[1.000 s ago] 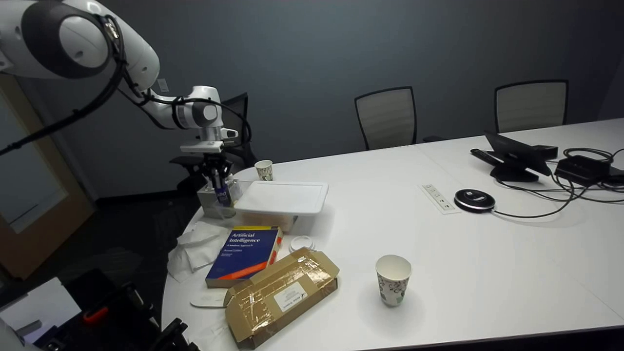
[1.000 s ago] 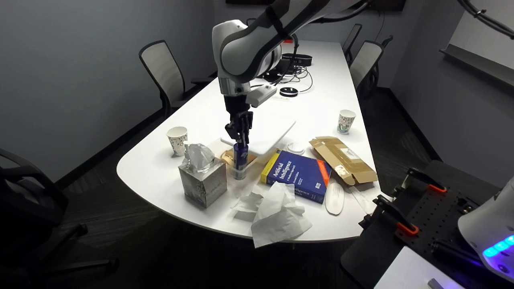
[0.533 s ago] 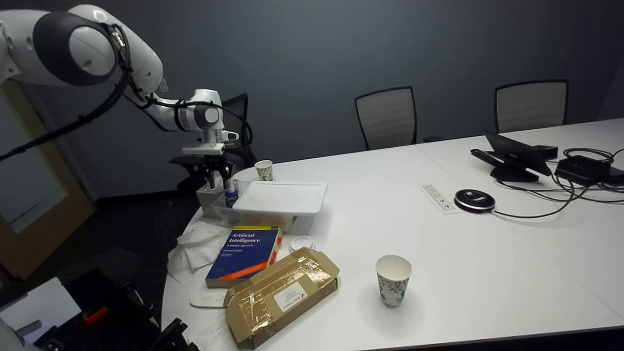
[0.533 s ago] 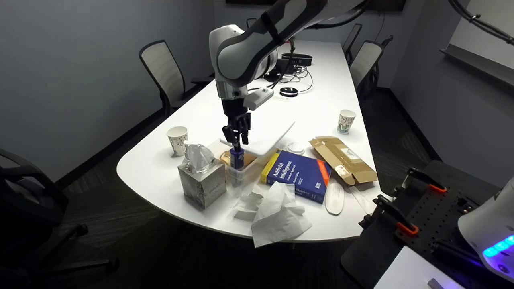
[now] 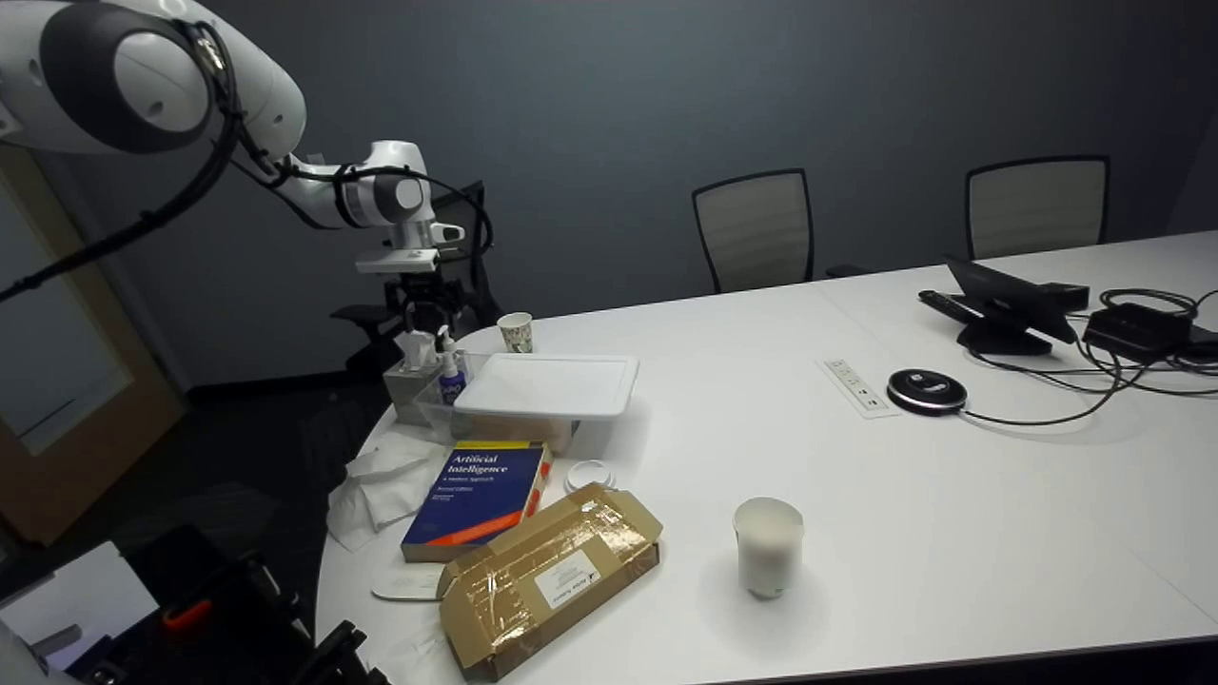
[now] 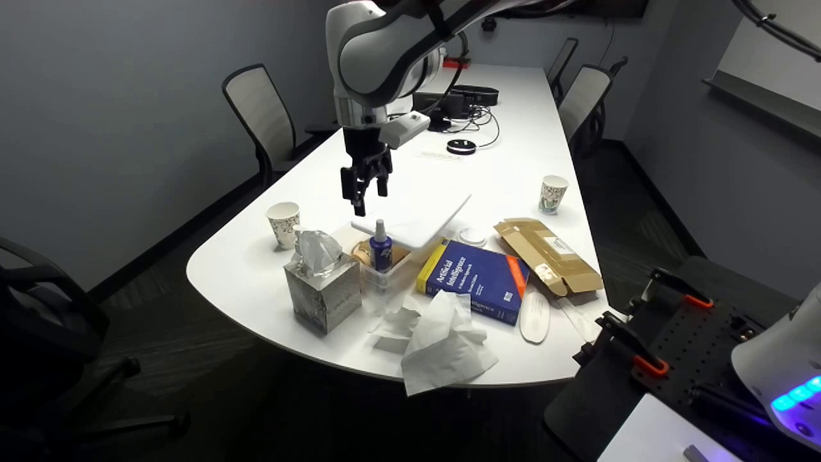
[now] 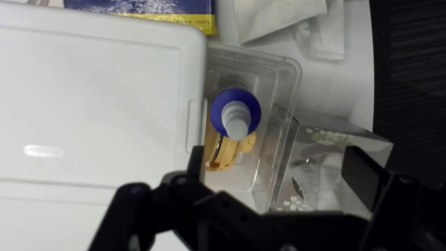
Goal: Open the white lid of the clear lunch box, pick up the blue bottle and put it inside the lunchbox
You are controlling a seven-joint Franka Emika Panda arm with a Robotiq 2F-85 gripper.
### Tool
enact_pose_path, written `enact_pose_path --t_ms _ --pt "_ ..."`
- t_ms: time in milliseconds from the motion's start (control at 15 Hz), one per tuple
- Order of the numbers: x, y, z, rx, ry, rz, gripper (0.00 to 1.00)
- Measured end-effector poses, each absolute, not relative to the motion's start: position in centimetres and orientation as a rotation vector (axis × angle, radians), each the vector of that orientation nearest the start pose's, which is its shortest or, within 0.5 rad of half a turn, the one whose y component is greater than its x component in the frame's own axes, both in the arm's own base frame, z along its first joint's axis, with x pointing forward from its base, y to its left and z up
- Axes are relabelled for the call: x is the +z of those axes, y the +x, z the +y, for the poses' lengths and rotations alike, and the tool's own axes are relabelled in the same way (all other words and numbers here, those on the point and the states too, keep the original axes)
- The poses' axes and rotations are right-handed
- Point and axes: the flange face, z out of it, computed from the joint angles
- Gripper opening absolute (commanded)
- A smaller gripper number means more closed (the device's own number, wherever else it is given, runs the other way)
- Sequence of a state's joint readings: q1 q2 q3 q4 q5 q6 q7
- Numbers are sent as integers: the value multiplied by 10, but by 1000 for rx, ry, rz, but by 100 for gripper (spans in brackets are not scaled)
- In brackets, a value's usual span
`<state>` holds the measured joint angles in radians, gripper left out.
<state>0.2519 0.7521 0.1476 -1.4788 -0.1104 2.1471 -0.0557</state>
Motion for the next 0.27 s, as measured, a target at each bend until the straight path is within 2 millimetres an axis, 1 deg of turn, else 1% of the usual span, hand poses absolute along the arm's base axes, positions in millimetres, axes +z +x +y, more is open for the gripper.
enact_pose_path --t_ms 133,267 --pt "246 664 253 80 -3053 -747 100" --pt "258 665 251 56 -3057 -742 100"
